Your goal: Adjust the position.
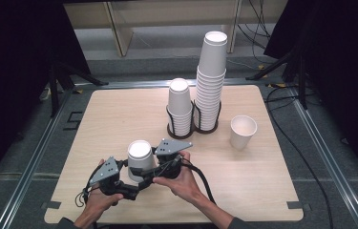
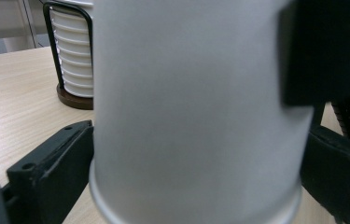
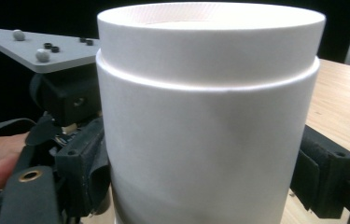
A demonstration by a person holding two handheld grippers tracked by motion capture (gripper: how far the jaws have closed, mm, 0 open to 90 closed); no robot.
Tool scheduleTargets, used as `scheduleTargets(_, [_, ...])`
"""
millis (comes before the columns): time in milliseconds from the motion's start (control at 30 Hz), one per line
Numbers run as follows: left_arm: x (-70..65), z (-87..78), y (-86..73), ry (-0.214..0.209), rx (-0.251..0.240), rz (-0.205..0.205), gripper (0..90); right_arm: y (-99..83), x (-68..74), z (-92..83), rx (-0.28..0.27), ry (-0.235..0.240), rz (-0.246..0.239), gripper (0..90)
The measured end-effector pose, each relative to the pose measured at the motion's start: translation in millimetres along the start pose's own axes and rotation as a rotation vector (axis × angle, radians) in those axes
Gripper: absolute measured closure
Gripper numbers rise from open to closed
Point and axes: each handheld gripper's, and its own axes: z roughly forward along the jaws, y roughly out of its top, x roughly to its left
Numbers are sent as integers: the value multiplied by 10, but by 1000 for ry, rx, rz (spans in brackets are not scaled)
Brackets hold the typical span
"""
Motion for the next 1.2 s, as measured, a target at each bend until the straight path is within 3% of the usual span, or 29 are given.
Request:
scheduleTargets(100, [-4,-21,7,9,16,11,20,-8,18,41,-16,23,5,187])
scheduleTargets(367, [-10,-4,4,11,16,21,51,-22,-11,34,4,20,0,180])
scheduleTargets(400, [-8,-5,3,13,22,27,54,-27,3,45,3,36,19,178])
scheduleTargets(500, [-11,-19,12,20,47,33,67,-20,7,40,27,18,-14,169])
scheduleTargets(533, [-12,-16,11,18,41,33,70,-15,8,38,33,15,-19,166])
scheduleTargets(567, [-7,-10,10,8,29,39,73,-12,22,40,34,14,9,160])
scheduleTargets(600, [-12,-27,19,18,49,44,75,6,4,31,43,22,-5,154])
scheduleTargets(733, [-10,-15,12,6,42,55,81,66,-31,-14,53,15,-23,153])
scheduleTargets(767, [-13,-13,10,9,50,63,82,77,-17,-28,55,18,6,153])
scheduleTargets(800, [-18,-22,12,14,71,71,83,100,-43,-38,58,21,-33,153])
scheduleTargets(900, [-24,-9,8,6,67,85,88,158,-50,-89,102,29,-21,154])
scheduleTargets(1200, [-49,-6,13,17,111,150,91,271,-79,-182,153,46,-50,158])
